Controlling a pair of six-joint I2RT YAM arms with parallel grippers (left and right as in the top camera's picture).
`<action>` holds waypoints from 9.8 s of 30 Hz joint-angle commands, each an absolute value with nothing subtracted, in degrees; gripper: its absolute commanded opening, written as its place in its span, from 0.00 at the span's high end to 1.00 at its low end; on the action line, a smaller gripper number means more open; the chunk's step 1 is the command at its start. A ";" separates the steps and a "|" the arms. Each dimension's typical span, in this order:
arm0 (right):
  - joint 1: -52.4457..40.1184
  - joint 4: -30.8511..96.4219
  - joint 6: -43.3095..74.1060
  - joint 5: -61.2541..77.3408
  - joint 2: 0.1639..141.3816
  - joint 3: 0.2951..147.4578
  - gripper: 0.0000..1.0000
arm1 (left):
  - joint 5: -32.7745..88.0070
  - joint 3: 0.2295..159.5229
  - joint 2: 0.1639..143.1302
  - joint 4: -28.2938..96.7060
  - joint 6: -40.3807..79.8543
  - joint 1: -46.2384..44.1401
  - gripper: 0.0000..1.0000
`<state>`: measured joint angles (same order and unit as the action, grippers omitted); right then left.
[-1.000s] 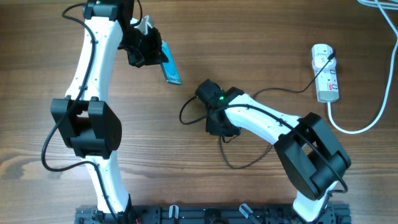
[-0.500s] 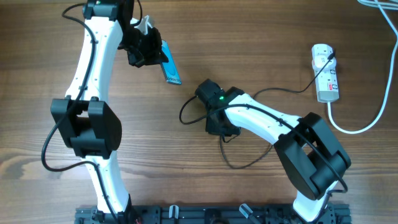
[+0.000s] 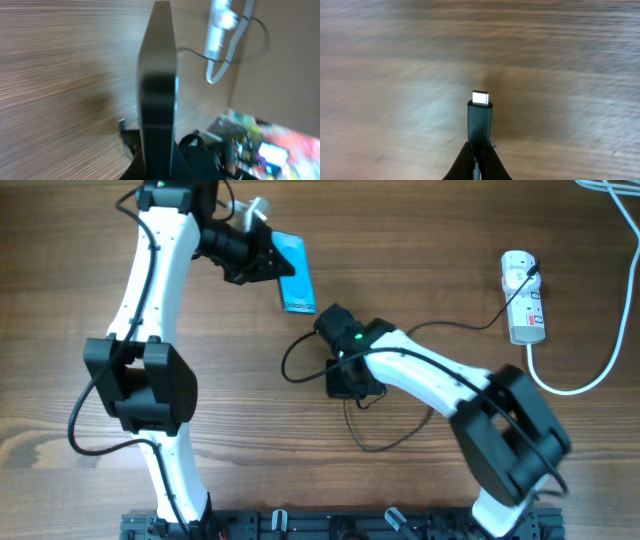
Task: Plug charger to phone and switch on socket
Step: 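Lift the USB-C plug toward the phone's bottom port held by left gripper, then push the USB-C plug up into the phone's bottom port with the right gripper, then lower the plugged phone onto the table and open both grippers, then move the right gripper over to the white power strip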
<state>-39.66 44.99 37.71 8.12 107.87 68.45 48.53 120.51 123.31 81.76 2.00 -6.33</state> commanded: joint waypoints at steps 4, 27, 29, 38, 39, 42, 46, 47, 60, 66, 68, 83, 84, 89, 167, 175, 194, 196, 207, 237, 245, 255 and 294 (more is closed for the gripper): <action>-39.92 48.05 30.02 16.47 87.15 69.10 0.96 | 57.32 121.34 121.40 81.12 -8.84 -12.03 0.96; -39.90 44.64 36.45 7.33 76.77 69.04 0.96 | 63.83 121.34 121.38 81.36 -5.54 -14.09 0.96; -39.90 44.62 36.45 7.33 76.86 69.04 0.96 | 64.07 121.34 121.38 81.91 -5.58 -14.09 0.96; -39.90 44.53 36.62 7.31 77.28 69.04 0.96 | 64.58 121.34 121.38 81.89 -7.29 -14.09 0.96; -39.90 44.47 36.67 7.33 77.41 69.04 0.96 | 65.10 121.34 121.38 81.89 -7.27 -14.11 0.96; -39.90 44.36 37.65 7.94 78.32 69.04 0.96 | 68.18 121.34 121.38 81.73 -7.31 -14.09 0.96; -39.90 44.10 37.60 7.92 78.43 69.06 0.96 | 66.59 121.34 121.38 81.54 -8.84 -14.09 0.96; -39.90 44.18 37.52 7.94 78.41 69.06 0.96 | 65.89 121.34 121.38 81.25 -8.84 -14.09 0.96; -39.90 43.77 37.45 7.44 78.43 69.06 0.96 | 62.13 121.34 121.38 80.36 -9.96 -14.02 0.96; -39.90 43.31 36.75 5.78 78.43 68.99 0.96 | 64.66 121.34 121.38 80.40 -9.89 -14.02 0.96; -39.90 42.78 35.97 5.76 78.43 68.99 0.96 | 64.66 121.34 121.38 80.38 -9.89 -14.02 0.96; -39.90 41.69 35.33 5.15 80.40 68.99 0.96 | 64.69 121.34 121.38 80.60 -9.89 -14.04 0.96; -39.90 41.69 35.35 5.15 80.42 68.99 0.95 | 64.69 121.34 121.38 80.60 -9.89 -14.04 0.96; -39.90 41.82 35.35 5.30 80.40 69.01 0.96 | 64.60 121.34 121.38 80.53 -10.20 -14.02 0.96; -35.68 35.20 31.48 6.59 80.36 69.01 0.71 | 60.82 121.34 121.40 83.50 -9.96 -13.85 0.96; -35.70 43.09 28.01 14.35 80.36 69.01 0.21 | 42.26 120.81 121.62 81.14 -0.78 -13.10 0.96; -35.70 49.87 36.14 16.86 80.42 68.88 0.00 | 39.35 97.51 124.66 60.93 4.99 -15.35 0.96; -35.70 49.84 36.16 16.86 80.42 68.88 0.00 | 40.71 97.49 125.51 60.34 4.99 -16.12 0.96; -35.70 50.00 36.16 16.86 80.42 68.88 0.00 | 40.36 97.49 127.15 58.02 4.99 -18.26 0.95; -35.70 50.50 36.21 16.86 80.44 68.88 0.00 | 28.27 97.49 130.87 57.63 4.99 -18.26 0.61; -35.68 54.52 38.74 9.52 80.42 68.88 0.00 | 25.85 97.51 130.10 59.09 8.25 -17.17 0.00; -29.95 59.68 38.83 4.47 80.42 70.04 0.00 | 12.38 97.49 111.04 62.70 15.05 -14.48 0.00; 25.45 34.50 19.51 -7.33 110.10 79.07 0.01 | -1.61 97.49 92.38 62.61 22.98 -15.16 0.00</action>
<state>24.45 35.51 20.67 -12.93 107.15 78.15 -0.64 97.34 92.58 62.76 22.24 -14.98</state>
